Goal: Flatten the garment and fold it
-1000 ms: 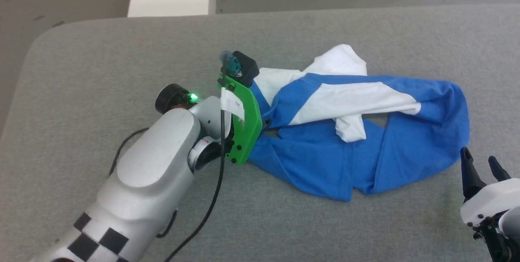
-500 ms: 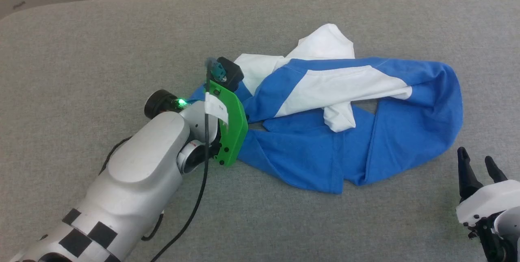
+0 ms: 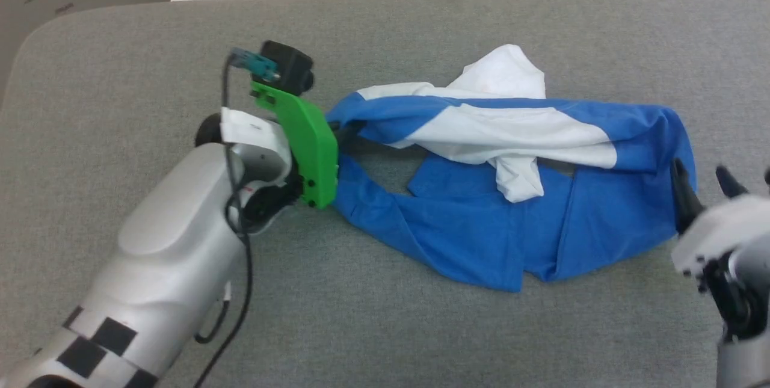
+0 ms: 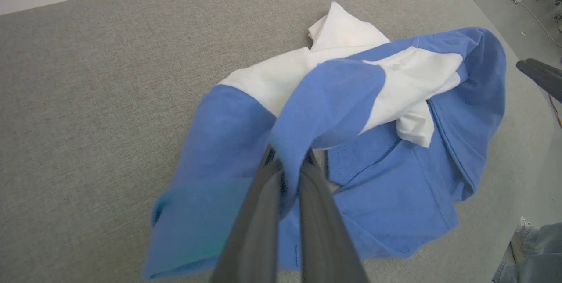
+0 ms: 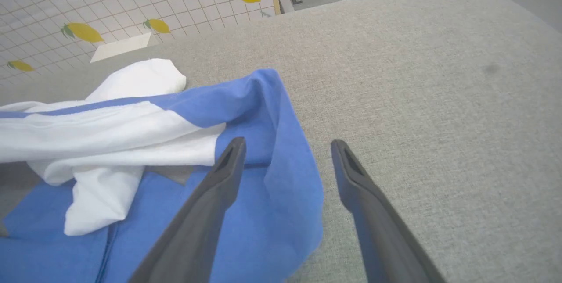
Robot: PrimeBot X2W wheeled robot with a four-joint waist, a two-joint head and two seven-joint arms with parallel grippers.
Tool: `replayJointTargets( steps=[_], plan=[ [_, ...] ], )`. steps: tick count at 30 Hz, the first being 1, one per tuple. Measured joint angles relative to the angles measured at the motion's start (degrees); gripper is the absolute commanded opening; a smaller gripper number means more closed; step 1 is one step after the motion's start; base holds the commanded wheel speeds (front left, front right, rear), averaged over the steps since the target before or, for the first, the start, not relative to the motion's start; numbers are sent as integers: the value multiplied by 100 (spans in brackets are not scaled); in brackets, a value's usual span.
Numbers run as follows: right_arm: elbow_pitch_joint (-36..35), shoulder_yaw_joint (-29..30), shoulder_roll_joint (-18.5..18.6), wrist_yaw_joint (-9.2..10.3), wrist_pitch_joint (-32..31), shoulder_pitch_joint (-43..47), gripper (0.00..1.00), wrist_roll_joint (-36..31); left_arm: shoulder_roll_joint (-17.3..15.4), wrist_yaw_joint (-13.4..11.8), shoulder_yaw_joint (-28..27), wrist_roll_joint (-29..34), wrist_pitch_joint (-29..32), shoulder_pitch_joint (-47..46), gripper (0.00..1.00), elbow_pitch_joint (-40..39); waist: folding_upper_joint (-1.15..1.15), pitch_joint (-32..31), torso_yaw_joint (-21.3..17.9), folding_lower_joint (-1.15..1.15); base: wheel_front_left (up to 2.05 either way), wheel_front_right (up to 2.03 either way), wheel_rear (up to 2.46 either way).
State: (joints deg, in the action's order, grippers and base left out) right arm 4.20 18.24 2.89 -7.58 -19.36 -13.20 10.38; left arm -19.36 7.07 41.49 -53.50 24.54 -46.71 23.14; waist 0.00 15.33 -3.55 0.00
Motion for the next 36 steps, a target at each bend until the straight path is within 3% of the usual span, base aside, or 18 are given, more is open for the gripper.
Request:
replayJointTargets(
  steps=[6,12,20,21,22,36],
  plan=[
    [-21,-230,23,0,-1244,-907,100,-702,-198,-32,-118,-149,7,91,0,-159,0,150,-10,0,0,0,0],
    [556,-479,246,0,-2262,-1547,100,-969,-240,-84,-141,-153,10,90,0,-299,0,313,21,0,0,0,0],
    [1161,-768,353,0,-2872,-1795,100,-1114,-237,-85,-134,-155,57,79,0,-337,0,431,84,0,0,0,0],
    [1209,-802,356,0,-2915,-1823,45,-1072,-236,-85,-135,-155,57,79,0,-337,0,440,84,0,0,0,0],
    [1235,-862,363,0,-2911,-1841,3,-1016,-237,-85,-134,-155,57,79,0,-336,0,445,80,0,0,0,0],
    [793,-1146,683,0,-2462,-2366,0,-211,-270,-86,-354,-197,-335,-114,0,-255,0,164,-18,0,0,0,0]
  ],
)
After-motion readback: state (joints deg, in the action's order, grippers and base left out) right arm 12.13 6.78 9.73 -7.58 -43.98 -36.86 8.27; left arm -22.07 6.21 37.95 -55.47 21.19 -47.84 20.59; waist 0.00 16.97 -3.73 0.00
